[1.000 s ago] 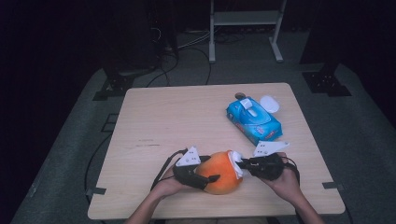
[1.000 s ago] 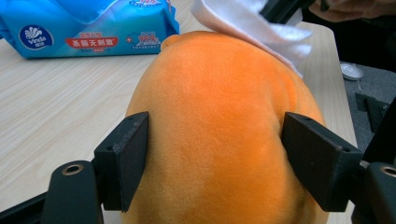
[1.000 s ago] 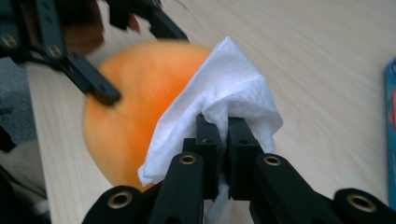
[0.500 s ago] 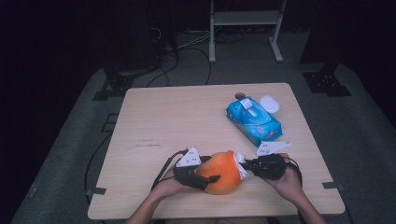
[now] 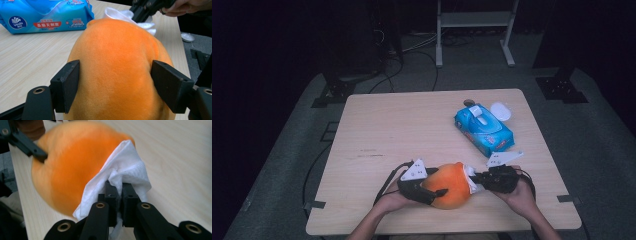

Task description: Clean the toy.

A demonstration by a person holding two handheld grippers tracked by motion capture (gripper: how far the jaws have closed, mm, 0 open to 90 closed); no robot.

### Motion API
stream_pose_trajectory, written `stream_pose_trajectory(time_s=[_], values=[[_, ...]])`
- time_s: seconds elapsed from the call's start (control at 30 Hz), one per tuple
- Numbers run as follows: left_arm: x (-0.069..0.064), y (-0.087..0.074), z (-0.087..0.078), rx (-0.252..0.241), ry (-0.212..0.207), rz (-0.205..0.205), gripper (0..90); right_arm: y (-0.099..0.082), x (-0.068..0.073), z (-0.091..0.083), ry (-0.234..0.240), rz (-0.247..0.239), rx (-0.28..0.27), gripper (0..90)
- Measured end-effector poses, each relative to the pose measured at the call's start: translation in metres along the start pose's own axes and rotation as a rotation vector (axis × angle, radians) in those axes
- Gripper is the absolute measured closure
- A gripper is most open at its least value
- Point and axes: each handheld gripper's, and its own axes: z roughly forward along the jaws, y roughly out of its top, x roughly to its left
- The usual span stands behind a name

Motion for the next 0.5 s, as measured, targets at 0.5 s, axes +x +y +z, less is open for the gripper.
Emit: stream_pose_trajectory(time_s=[0.5], values=[[-0.003,0.001,0.003,0.000,0.002,0.015,24.8,0.018,0.010,-0.001,0.013,-0.033,-0.045,84.4]])
